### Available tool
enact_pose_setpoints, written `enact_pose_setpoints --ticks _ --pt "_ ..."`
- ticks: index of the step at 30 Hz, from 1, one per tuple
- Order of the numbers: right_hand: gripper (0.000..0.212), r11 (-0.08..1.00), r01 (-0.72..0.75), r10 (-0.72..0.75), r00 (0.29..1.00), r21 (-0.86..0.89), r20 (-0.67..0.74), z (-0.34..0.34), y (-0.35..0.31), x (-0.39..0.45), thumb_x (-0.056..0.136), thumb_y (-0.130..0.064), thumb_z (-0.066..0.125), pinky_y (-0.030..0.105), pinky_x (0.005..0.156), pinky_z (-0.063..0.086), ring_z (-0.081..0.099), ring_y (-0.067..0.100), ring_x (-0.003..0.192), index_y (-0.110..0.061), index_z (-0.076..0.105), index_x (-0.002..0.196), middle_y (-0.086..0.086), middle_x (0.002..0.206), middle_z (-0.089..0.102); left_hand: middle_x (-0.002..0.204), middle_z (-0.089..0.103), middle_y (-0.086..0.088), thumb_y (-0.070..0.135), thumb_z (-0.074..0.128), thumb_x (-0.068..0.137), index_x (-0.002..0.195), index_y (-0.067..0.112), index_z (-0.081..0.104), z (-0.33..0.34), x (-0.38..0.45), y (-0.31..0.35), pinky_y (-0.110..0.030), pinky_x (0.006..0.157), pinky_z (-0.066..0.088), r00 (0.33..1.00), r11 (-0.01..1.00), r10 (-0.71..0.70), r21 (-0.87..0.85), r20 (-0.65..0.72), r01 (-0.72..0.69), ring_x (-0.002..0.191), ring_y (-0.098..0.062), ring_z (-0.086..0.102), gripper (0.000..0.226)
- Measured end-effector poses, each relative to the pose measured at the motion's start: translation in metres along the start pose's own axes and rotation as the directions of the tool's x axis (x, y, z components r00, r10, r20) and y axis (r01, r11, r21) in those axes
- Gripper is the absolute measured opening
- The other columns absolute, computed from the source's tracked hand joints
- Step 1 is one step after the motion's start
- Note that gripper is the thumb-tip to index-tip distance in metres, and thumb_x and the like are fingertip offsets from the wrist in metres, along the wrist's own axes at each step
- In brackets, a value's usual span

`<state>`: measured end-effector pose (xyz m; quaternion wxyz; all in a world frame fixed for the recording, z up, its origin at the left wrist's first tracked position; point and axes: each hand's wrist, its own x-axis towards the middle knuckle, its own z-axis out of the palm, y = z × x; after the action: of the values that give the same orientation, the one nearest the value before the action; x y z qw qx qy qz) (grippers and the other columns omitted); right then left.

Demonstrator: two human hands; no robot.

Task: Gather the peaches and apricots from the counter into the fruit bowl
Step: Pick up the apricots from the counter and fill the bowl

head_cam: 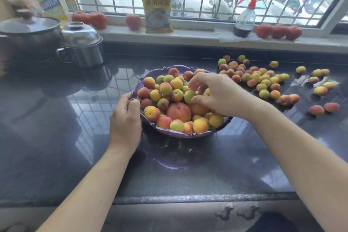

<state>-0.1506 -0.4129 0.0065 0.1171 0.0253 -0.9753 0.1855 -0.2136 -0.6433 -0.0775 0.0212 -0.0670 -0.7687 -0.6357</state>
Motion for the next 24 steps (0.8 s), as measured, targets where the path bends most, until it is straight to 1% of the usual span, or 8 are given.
enact_pose_setpoints --ticks 3,7,10,13,17,19,22,24 --pt "0.018 0.994 -0.044 0.065 0.971 0.097 -0.229 -0.004 0.015 -0.005 0.091 -0.02 0.071 0.022 0.079 0.053 0.065 0.006 0.091 -0.02 0.07 0.109 -0.009 0.102 0.069 0.098 0.074 0.013 0.046 0.039 0.092 0.105 0.036 0.068 -0.001 0.001 0.0 -0.045 0.09 0.061 1.0 1.0 -0.01 0.001 0.008 0.01 0.099 -0.015 0.07 0.033" --pt "0.016 0.952 -0.283 0.305 0.832 0.119 -0.464 -0.004 0.08 -0.026 0.093 -0.012 0.063 0.026 0.086 0.049 0.064 0.017 0.095 -0.014 0.073 0.104 0.0 0.102 0.071 0.096 0.074 0.014 0.047 0.038 0.092 0.104 0.037 0.067 -0.001 0.001 -0.001 -0.047 0.091 0.062 1.0 1.0 -0.013 0.003 0.01 0.013 0.097 -0.013 0.07 0.033" --pt "0.036 0.791 -0.593 0.499 0.767 -0.148 -0.404 0.012 0.144 -0.042 0.093 -0.018 0.057 0.045 0.111 0.038 0.05 0.038 0.124 -0.01 0.064 0.128 0.018 0.134 0.06 0.097 0.073 0.014 0.046 0.038 0.091 0.103 0.037 0.068 0.0 0.001 -0.001 -0.049 0.093 0.061 1.0 1.0 -0.013 -0.003 0.002 0.013 0.099 -0.014 0.069 0.033" --pt "0.045 0.73 -0.643 0.555 0.756 -0.233 -0.348 0.029 0.171 -0.052 0.099 -0.026 0.053 0.05 0.121 0.021 0.032 0.041 0.141 -0.011 0.053 0.142 0.021 0.153 0.042 0.1 0.073 0.015 0.047 0.038 0.09 0.101 0.041 0.066 0.001 0.002 0.0 -0.05 0.095 0.06 1.0 1.0 -0.018 -0.006 0.006 0.018 0.103 -0.017 0.069 0.031" --pt "0.037 0.757 -0.594 0.471 0.785 -0.273 -0.403 0.032 0.168 -0.049 0.099 -0.02 0.051 0.048 0.112 0.033 0.044 0.041 0.126 -0.006 0.063 0.132 0.021 0.139 0.054 0.099 0.071 0.019 0.046 0.037 0.09 0.097 0.043 0.064 0.0 0.0 0.002 -0.04 0.09 0.058 1.0 1.0 -0.009 -0.018 0.012 0.009 0.102 -0.011 0.068 0.028" --pt "0.04 0.743 -0.589 0.437 0.786 -0.316 -0.438 0.033 0.167 -0.051 0.096 -0.022 0.046 0.048 0.105 0.038 0.046 0.042 0.116 -0.006 0.066 0.127 0.022 0.13 0.057 0.1 0.072 0.018 0.045 0.038 0.09 0.099 0.043 0.065 0.0 0.0 0.001 -0.043 0.092 0.06 1.0 0.999 -0.015 -0.031 0.015 0.015 0.103 -0.014 0.069 0.029" --pt "0.044 0.724 -0.647 0.5 0.731 -0.239 -0.464 0.031 0.167 -0.054 0.091 -0.024 0.043 0.047 0.105 0.035 0.045 0.045 0.114 -0.008 0.066 0.125 0.024 0.128 0.051 0.117 0.073 0.013 0.045 0.039 0.09 0.127 0.038 0.066 -0.001 0.002 -0.002 -0.051 0.105 0.056 1.0 0.999 -0.011 -0.052 0.014 0.012 0.115 -0.018 0.068 0.047" --pt "0.035 0.69 -0.695 0.576 0.696 -0.2 -0.429 0.029 0.167 -0.053 0.096 -0.021 0.049 0.046 0.107 0.035 0.044 0.046 0.118 -0.009 0.064 0.126 0.025 0.131 0.047 0.142 0.06 0.014 0.045 0.037 0.092 0.156 0.036 0.049 -0.001 0.001 -0.003 -0.047 0.118 0.047 0.999 1.0 -0.006 -0.027 0.034 0.007 0.134 -0.014 0.057 0.066"
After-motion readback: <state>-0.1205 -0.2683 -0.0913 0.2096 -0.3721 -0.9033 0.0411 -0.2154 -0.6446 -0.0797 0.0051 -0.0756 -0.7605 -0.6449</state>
